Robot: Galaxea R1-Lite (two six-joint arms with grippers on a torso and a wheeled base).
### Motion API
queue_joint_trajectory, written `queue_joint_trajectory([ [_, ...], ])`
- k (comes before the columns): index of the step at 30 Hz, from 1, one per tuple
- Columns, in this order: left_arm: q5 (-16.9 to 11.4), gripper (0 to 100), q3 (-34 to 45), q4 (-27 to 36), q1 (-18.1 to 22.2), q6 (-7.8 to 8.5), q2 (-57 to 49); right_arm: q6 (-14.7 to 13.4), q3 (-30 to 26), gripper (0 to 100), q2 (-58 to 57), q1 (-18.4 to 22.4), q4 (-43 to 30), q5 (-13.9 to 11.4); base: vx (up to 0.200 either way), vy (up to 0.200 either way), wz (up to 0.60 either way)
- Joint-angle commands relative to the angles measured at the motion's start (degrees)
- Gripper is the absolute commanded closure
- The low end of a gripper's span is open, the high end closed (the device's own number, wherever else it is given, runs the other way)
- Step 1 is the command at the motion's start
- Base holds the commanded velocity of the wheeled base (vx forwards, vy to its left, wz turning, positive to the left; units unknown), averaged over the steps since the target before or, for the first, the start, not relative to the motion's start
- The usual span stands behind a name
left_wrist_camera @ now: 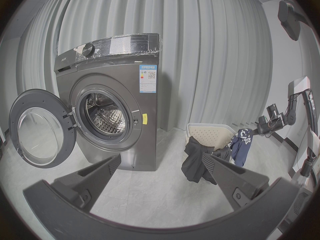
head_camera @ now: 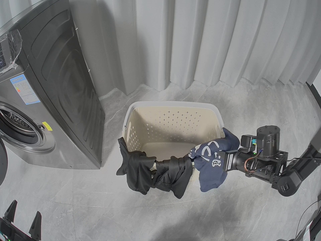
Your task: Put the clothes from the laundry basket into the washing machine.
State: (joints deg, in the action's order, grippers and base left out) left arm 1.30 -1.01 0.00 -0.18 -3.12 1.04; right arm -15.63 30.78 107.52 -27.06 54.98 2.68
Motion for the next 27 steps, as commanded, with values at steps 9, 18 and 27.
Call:
queue_joint_trajectory([
  [9, 0.1, 0, 0.9, 0.0, 0.0, -0.04, -0.7, 2.9, -1.2, 100, -23.8, -3.7, -2.3, -1.1, 0.0, 0.0, 0.0],
  [18, 0.0, 0, 0.9, 0.0, 0.0, 0.48, -0.7, 4.3, 0.5, 100, -30.4, -5.8, -2.1, -2.7, 0.0, 0.0, 0.0],
  [27, 0.0, 0, 0.9, 0.0, 0.0, 0.13, -0.7, 4.7, -0.3, 100, -32.9, -7.0, -2.0, -4.3, -0.133, 0.0, 0.0],
])
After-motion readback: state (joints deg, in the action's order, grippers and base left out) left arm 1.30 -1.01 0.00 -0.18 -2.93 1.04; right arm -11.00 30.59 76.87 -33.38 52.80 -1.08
